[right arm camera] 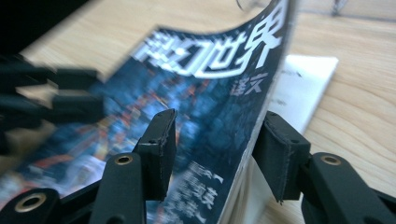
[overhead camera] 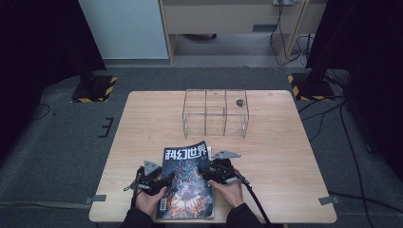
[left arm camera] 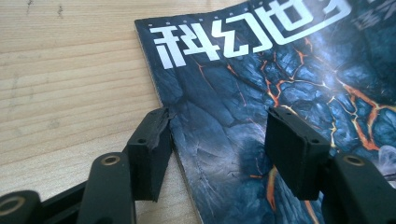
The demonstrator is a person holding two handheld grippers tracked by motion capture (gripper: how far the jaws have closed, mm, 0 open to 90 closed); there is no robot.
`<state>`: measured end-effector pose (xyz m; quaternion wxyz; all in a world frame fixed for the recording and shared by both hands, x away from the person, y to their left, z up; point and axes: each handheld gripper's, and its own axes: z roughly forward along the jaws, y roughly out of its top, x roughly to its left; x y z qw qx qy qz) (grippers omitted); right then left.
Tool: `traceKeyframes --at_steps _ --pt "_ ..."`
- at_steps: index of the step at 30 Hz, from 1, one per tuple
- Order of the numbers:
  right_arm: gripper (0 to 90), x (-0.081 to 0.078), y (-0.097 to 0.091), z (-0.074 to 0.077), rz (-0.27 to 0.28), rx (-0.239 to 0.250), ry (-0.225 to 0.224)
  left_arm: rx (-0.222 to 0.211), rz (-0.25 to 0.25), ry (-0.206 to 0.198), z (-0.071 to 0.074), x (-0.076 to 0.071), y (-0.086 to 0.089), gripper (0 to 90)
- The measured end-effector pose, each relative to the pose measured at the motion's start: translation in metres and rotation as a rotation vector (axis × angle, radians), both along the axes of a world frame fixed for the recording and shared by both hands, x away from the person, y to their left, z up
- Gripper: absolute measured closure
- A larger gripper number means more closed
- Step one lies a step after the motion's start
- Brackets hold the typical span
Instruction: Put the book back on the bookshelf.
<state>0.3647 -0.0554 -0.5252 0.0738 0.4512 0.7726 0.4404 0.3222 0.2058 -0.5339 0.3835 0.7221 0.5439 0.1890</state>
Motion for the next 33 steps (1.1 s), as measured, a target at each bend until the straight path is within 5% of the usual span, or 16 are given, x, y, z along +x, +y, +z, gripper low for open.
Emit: traceKeyframes --at_steps 3,9,16,17,18,19,21,23,33 --pt "50.1 0.001 -0.003 -0.006 0.004 0.013 0.055 0.0 0.0 0.0 0.0 0.0 0.0 40.5" --pt "49.9 0.005 -0.005 -0.005 0.012 0.04 0.088 0.001 0.0 0.0 0.0 0.0 0.0 40.4" --pt "51.0 0.008 -0.006 -0.005 0.02 0.06 0.077 0.001 0.003 0.0 0.0 0.0 0.0 40.4" --pt "53.4 0.005 -0.005 -0.003 0.024 0.085 0.056 0.001 0.003 0.0 0.0 0.0 0.0 40.4" --pt "57.5 0.002 -0.005 0.002 0.057 0.17 0.053 0.0 0.003 0.0 0.0 0.0 0.0 40.4" --pt "59.1 0.001 -0.002 0.005 0.08 0.176 0.065 0.0 0.003 0.0 0.0 0.0 0.0 40.4" --pt "58.8 0.0 0.009 0.0 0.136 0.114 0.116 -0.001 0.003 0.001 0.0 0.0 0.0 40.4" --pt "58.3 -0.001 0.016 -0.008 0.135 0.084 0.137 -0.002 0.002 0.001 0.0 0.0 0.0 40.4" --pt "63.9 0.004 0.011 -0.007 0.144 0.099 0.183 -0.001 -0.003 0.001 0.0 0.0 0.001 40.6"
